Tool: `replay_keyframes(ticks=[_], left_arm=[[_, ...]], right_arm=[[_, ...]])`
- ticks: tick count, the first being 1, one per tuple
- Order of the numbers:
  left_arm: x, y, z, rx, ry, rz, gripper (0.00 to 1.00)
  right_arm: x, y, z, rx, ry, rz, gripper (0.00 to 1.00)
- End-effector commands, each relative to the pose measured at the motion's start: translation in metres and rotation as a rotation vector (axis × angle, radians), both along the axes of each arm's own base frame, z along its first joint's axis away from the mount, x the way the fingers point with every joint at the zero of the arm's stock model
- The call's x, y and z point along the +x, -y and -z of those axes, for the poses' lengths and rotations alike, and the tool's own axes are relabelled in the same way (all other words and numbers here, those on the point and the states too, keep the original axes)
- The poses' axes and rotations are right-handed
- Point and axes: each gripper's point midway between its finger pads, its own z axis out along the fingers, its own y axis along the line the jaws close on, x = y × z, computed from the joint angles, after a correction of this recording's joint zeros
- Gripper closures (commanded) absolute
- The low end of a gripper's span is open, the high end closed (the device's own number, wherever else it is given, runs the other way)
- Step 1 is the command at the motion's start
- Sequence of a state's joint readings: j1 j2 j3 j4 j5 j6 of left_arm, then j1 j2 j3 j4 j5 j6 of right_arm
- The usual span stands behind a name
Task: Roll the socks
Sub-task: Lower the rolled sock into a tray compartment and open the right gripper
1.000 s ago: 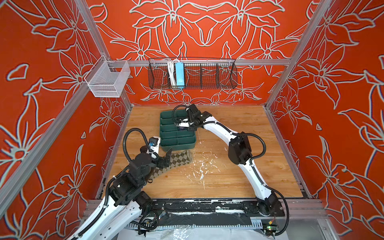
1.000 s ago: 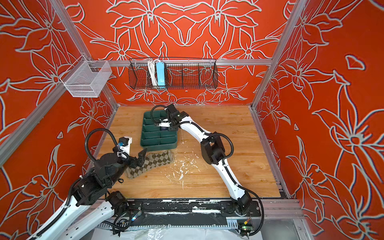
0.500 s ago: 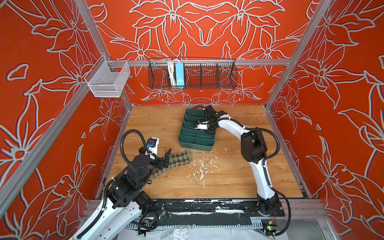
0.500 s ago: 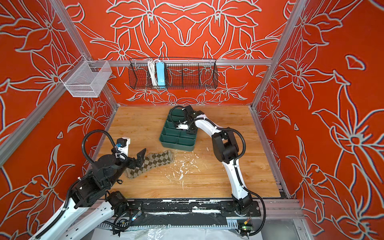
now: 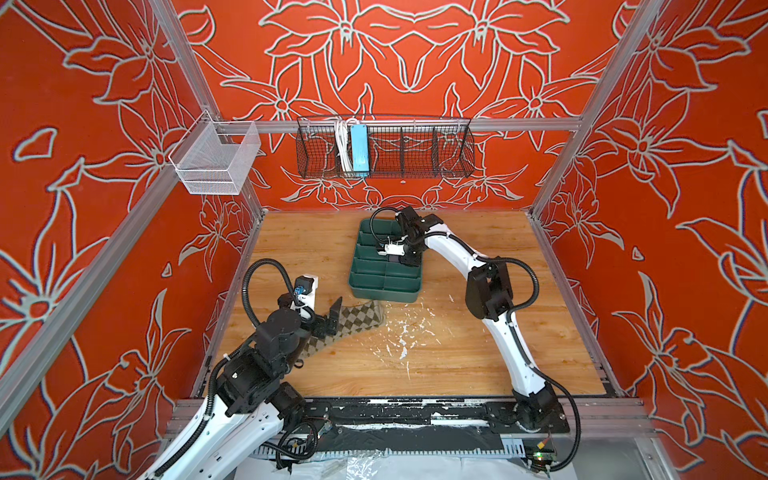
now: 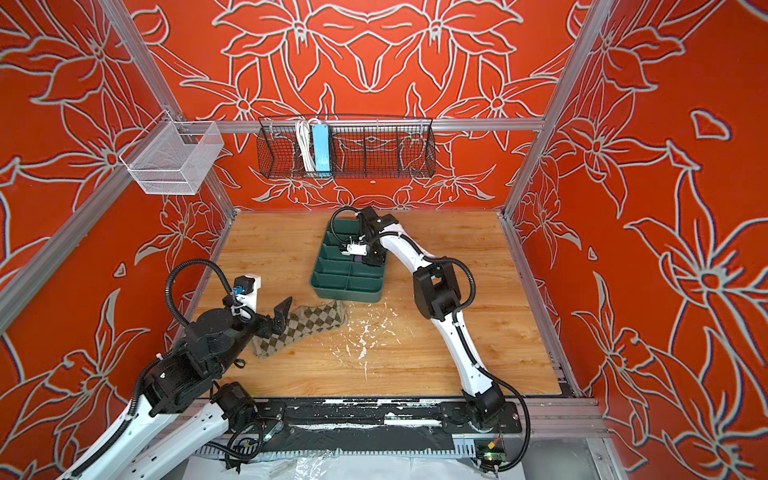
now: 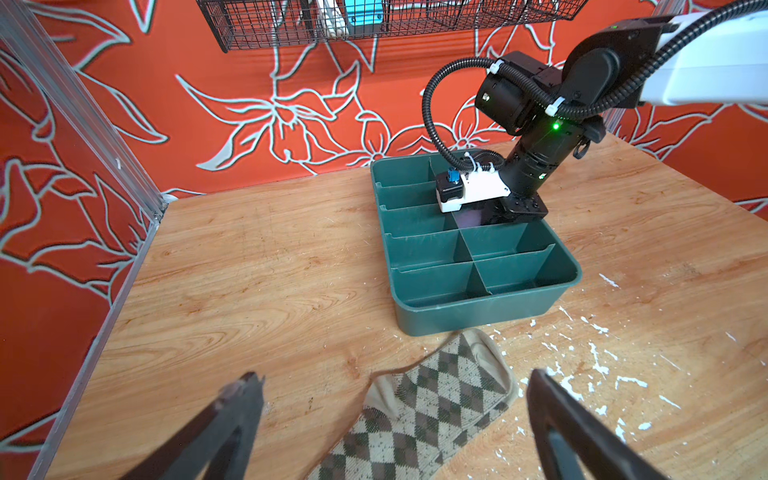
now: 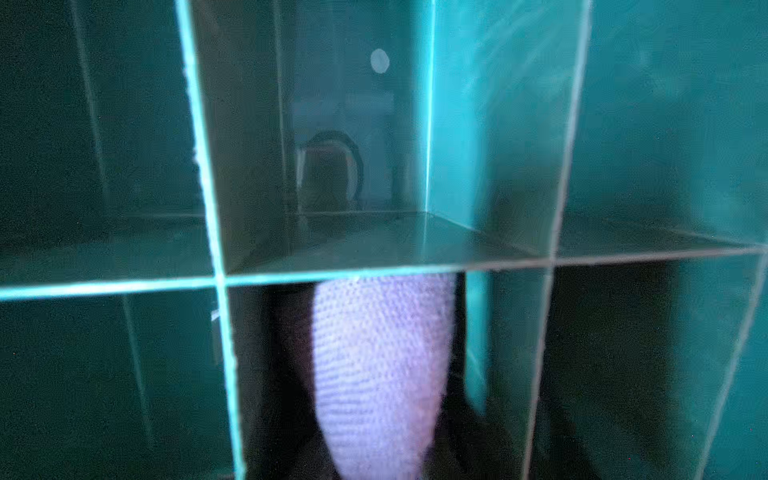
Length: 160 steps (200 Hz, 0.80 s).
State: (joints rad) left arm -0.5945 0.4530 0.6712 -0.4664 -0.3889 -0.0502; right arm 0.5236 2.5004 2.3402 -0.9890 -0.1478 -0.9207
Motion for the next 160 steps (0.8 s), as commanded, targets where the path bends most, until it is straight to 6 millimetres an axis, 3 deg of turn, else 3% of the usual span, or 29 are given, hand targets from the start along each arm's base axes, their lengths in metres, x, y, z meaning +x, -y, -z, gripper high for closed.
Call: replay_keyframes(ticks=[1,70,94,132,160], left_arm=[[0.003,-0.003,0.004,0.008,-0.004,-0.024,0.03],[0.011,-0.001,-0.003,-0.036,0.021,-0.044,0.03],[0.013,0.002,-0.008,-0.061,0.028,-0.045,0.03],[0.017,0.007,-0.008,-0.072,0.010,-0.039,0.03],[0.021,0.011,-0.010,-0.065,0.001,-0.032,0.03]], right_arm=[[-0.012,-0.001,-0.001,0.004,-0.049,-0.020,0.71],[-0.013,-0.004,-0.037,0.041,0.006,-0.077,0.49],[-0.015,-0.007,-0.055,0.074,0.027,-0.092,0.45],[-0.011,-0.014,-0.095,0.147,0.104,-0.081,0.44],[0.005,-0.014,-0.140,0.223,0.223,0.022,0.45]])
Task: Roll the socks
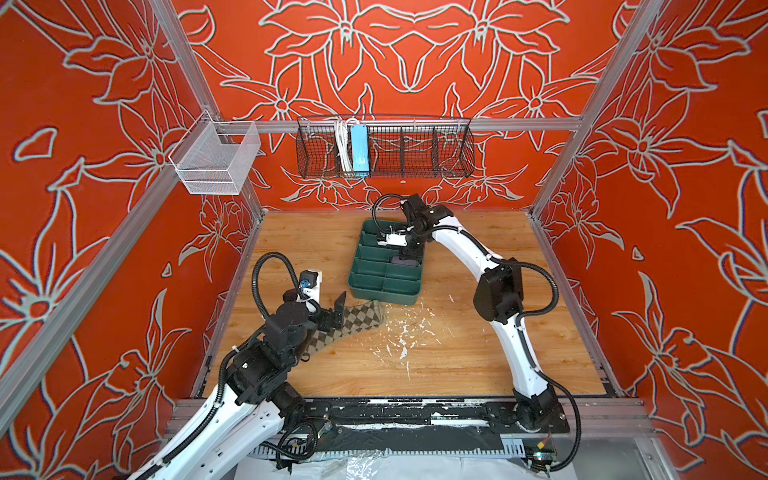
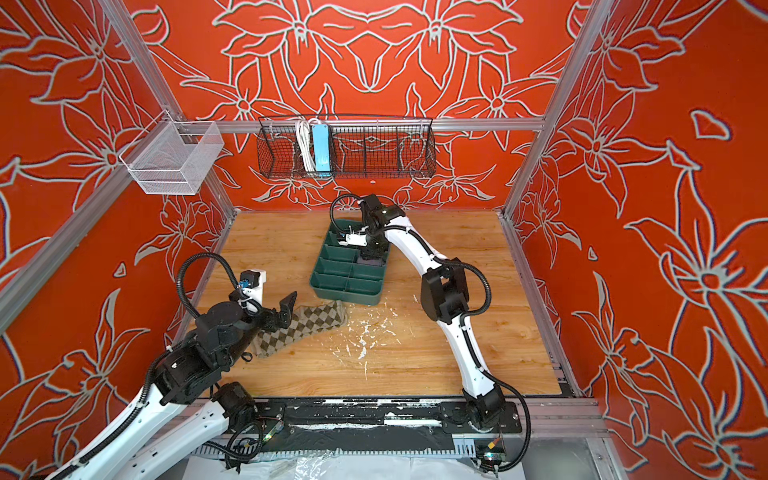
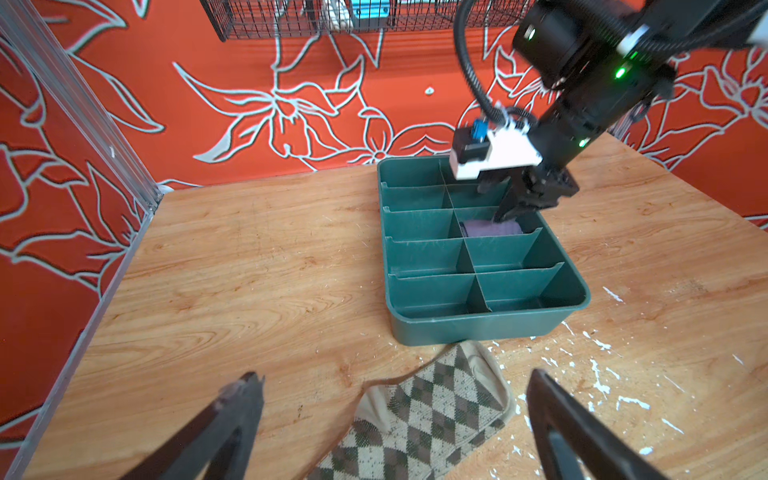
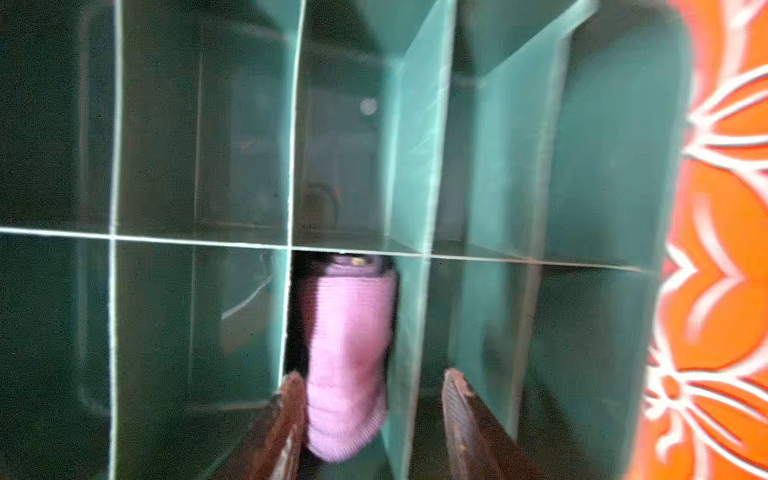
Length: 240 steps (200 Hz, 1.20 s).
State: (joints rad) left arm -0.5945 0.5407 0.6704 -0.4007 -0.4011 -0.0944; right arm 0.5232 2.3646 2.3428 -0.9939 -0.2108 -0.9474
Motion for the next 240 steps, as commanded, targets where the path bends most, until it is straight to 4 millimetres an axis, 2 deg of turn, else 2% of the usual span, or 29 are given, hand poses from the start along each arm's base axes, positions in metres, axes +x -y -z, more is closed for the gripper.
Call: replay_keyframes(ticks=[1,12,30,44,61,67,74,92,108,124,144,152,168,194,222,240], left_arm=[[0.005,0.003,-0.015,-0.038,0.023,-0.007,0.03],[0.009,0.007,-0.014,-0.022,-0.012,0.003,0.03],[0.017,0.016,-0.009,0.004,-0.115,0.009,0.03],[0.024,0.029,-0.005,0.010,-0.198,0.039,0.03],[0.029,0.060,-0.002,-0.022,-0.301,0.160,0.03],[0.030,0.069,-0.007,-0.049,-0.322,0.192,0.03],[0.036,0.083,-0.002,-0.064,-0.374,0.225,0.03],[0.044,0.113,-0.007,-0.122,-0.438,0.320,0.03],[0.055,0.126,-0.013,-0.164,-0.456,0.334,0.03],[0.060,0.138,-0.016,-0.203,-0.457,0.360,0.03],[0.060,0.143,-0.008,-0.243,-0.495,0.356,0.03],[0.059,0.141,0.000,-0.245,-0.519,0.339,0.03],[0.055,0.128,0.018,-0.226,-0.562,0.268,0.03],[0.043,0.107,0.039,-0.189,-0.601,0.182,0.03],[0.030,0.094,0.044,-0.187,-0.597,0.159,0.03],[0.025,0.089,0.043,-0.183,-0.587,0.149,0.03]], right_arm=[[0.010,-0.004,-0.066,0.123,0.123,0.078,0.45],[0.019,0.001,-0.085,0.187,0.161,0.174,0.46],[0.022,0.014,-0.117,0.352,0.165,0.342,0.48],[0.016,0.022,-0.140,0.553,0.118,0.455,0.52],[0.005,0.031,-0.161,0.822,0.045,0.590,0.56],[-0.004,0.032,-0.160,0.876,0.007,0.613,0.57],[-0.014,0.032,-0.163,0.925,-0.025,0.618,0.58],[-0.038,0.036,-0.153,0.952,-0.160,0.693,0.62],[-0.055,0.039,-0.138,0.874,-0.250,0.717,0.64],[-0.059,0.050,-0.114,0.793,-0.283,0.804,0.64],[-0.049,0.083,-0.071,0.683,-0.246,1.091,0.64],[-0.050,0.094,-0.054,0.622,-0.240,1.191,0.63],[-0.060,0.099,-0.023,0.517,-0.269,1.298,0.61],[-0.068,0.093,0.016,0.497,-0.361,1.381,0.61],[-0.071,0.076,0.034,0.473,-0.398,1.352,0.61],[-0.070,0.071,0.038,0.456,-0.372,1.348,0.68]])
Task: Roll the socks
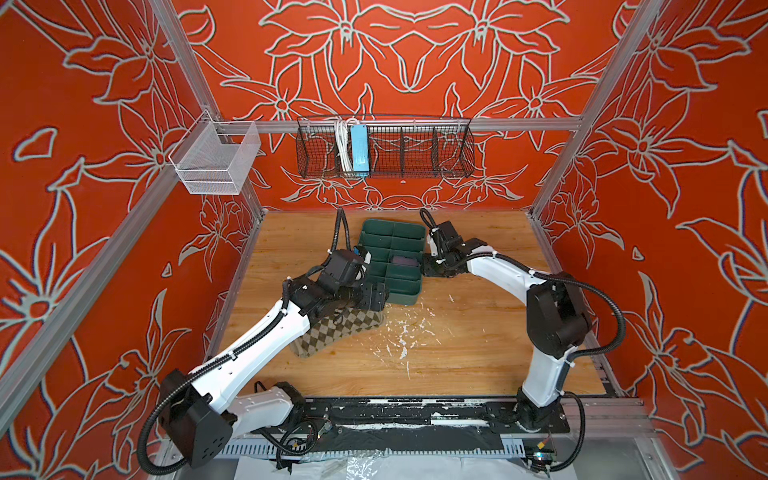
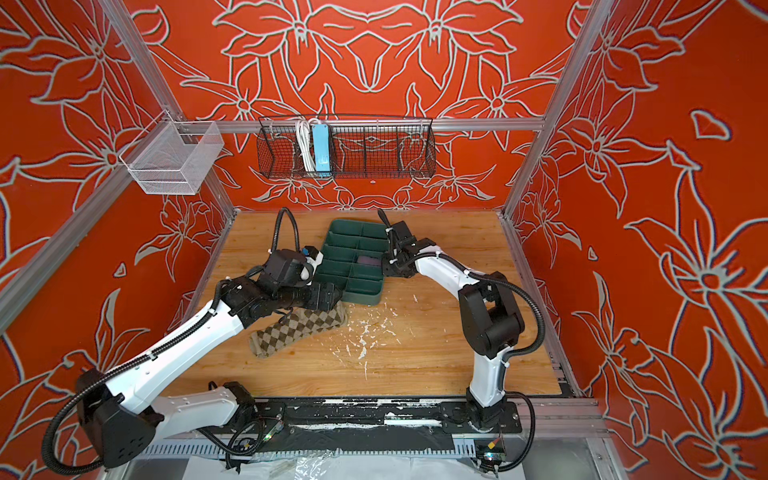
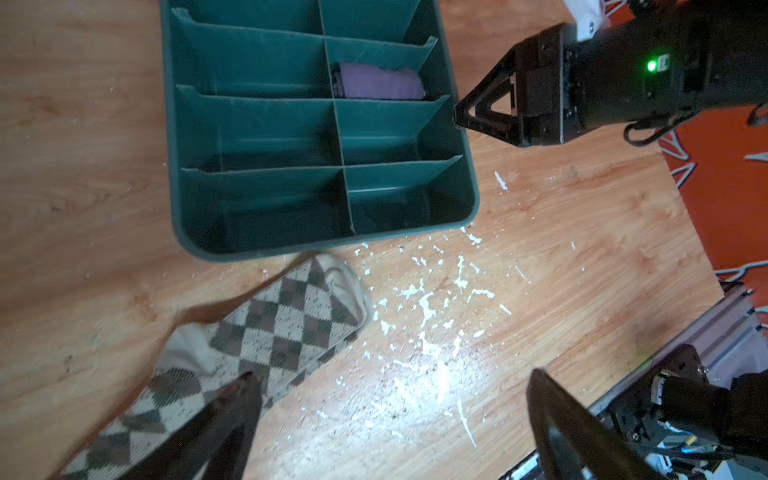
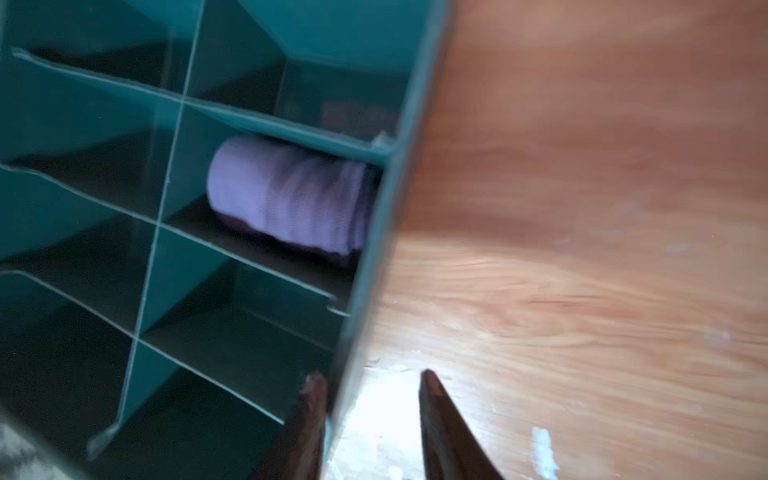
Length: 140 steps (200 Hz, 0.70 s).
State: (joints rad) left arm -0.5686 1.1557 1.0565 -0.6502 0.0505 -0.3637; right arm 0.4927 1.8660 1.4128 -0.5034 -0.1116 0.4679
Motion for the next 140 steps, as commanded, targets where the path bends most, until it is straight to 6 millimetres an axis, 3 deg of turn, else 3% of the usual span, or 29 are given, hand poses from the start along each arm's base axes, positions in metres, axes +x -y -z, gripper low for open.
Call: replay_keyframes(ticks=[1,58,103,140], left_arm=[[-0.005,-0.013,-0.008,-0.001,0.021,-0.051,0.03],[-0.012,-0.023,-0.015,0.012,0.046,-0.062,0.03],[-0.019,-0.031,-0.024,0.025,0.077,-0.060,0.03],[-0.025,-0.036,-0.029,0.015,0.115,-0.060,0.03]], right_arm=[[-0.001,-0.005,0.002,-0.022,-0.002,0.042,0.69],[0.017,0.005,0.013,-0.095,0.002,0.125,0.87],[0.053,0.049,-0.002,-0.204,0.060,0.175,1.00],[0.081,0.092,-0.008,-0.306,0.109,0.116,1.00]])
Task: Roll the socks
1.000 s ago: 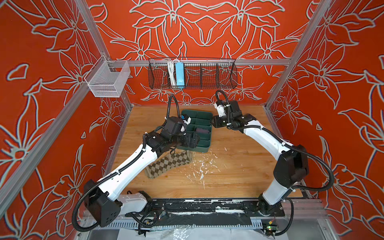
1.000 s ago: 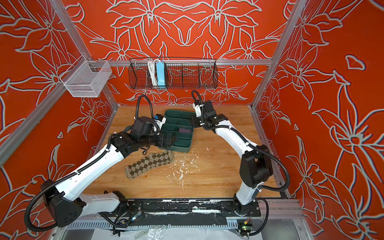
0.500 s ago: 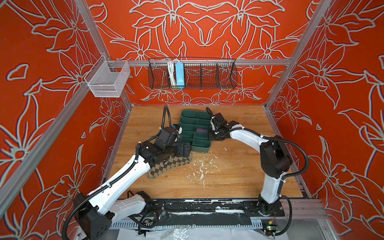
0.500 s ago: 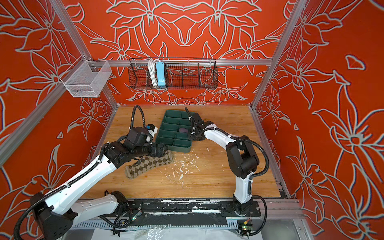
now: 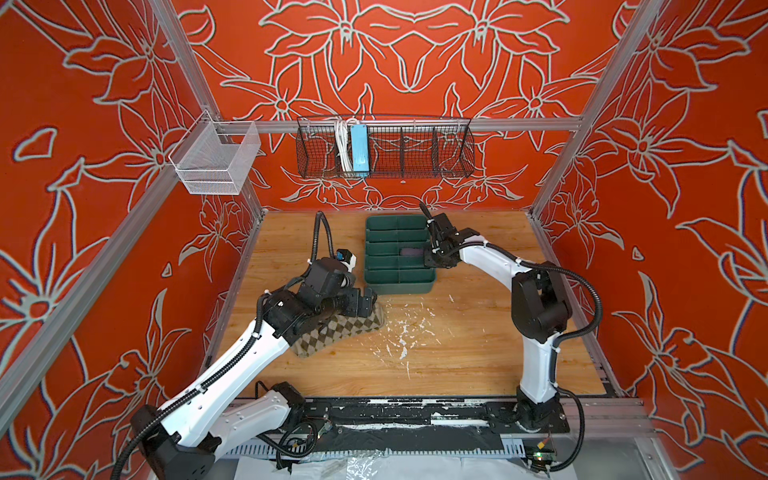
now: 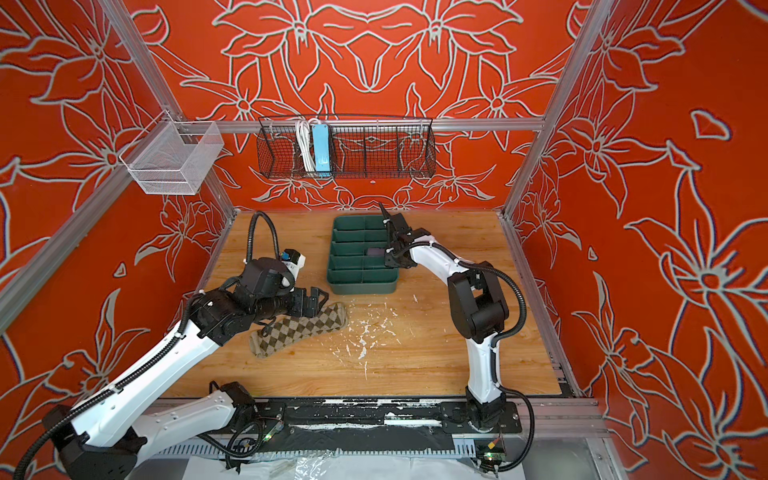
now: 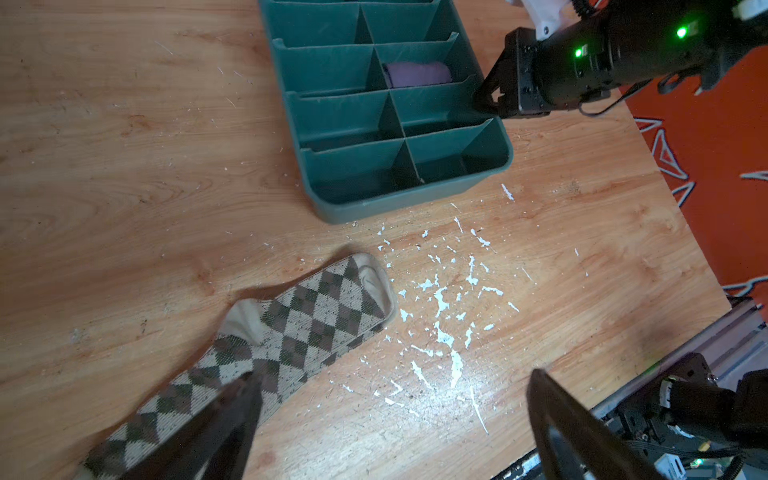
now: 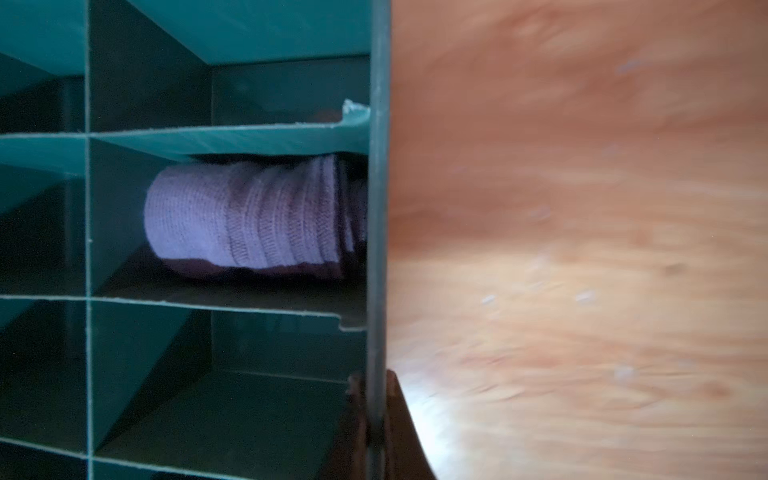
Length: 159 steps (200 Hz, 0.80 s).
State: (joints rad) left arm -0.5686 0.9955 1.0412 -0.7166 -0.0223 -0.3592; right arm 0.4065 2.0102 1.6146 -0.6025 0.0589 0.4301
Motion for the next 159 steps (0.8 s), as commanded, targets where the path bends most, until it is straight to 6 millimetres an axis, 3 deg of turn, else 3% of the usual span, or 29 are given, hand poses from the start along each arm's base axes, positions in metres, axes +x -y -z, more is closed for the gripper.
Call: replay_keyframes(ticks=[1,15,42,77,159], left_arm=[[-0.005,-0.009,0.000,0.010,0.020,-0.014,0.03],[-0.006,-0.012,0.002,0.021,0.024,-0.022,0.03],[-0.006,-0.022,-0.002,0.045,0.053,-0.054,0.03],[-0.003,-0.029,-0.010,0.067,0.111,-0.071,0.03],[0.002,-0.044,-0.006,0.146,0.144,-0.114,0.03]], right_arm=[[0.025,0.042,-0.012,-0.148,0.064,-0.028,1.00],[0.027,0.056,-0.007,-0.234,0.043,-0.112,1.00],[0.018,0.062,-0.005,-0.233,-0.002,-0.255,1.00],[0.018,0.085,-0.007,-0.249,0.020,-0.207,1.00],[0.022,0.109,-0.008,-0.301,0.013,-0.150,0.99]])
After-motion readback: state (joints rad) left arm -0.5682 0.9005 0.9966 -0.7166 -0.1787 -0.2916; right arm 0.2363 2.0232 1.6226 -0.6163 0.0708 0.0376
